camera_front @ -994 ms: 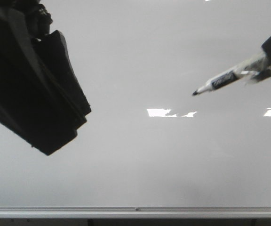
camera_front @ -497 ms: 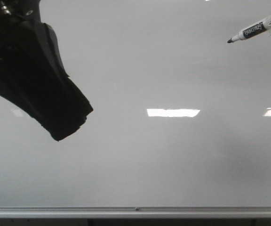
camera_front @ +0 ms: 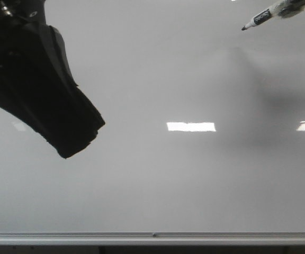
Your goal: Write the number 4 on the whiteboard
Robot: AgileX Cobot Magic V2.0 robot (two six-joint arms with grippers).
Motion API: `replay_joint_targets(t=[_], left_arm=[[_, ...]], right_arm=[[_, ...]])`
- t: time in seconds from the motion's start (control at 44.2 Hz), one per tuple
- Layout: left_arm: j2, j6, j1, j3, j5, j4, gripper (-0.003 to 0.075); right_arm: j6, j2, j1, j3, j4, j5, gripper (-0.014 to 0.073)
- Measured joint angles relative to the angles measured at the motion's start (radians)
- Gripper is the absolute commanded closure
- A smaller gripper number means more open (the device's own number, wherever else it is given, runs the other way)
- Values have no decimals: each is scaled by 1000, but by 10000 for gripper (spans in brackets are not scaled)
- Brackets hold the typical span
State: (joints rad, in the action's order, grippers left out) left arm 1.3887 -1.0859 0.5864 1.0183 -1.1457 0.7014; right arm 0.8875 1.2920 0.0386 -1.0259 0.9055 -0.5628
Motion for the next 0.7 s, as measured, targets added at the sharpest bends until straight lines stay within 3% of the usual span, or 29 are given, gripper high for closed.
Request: replay_joint_targets(t=[0.701], left_arm=[[0, 0, 0, 0, 2, 2, 741]], right_arm=[[0, 64, 0, -16, 0, 15, 656]])
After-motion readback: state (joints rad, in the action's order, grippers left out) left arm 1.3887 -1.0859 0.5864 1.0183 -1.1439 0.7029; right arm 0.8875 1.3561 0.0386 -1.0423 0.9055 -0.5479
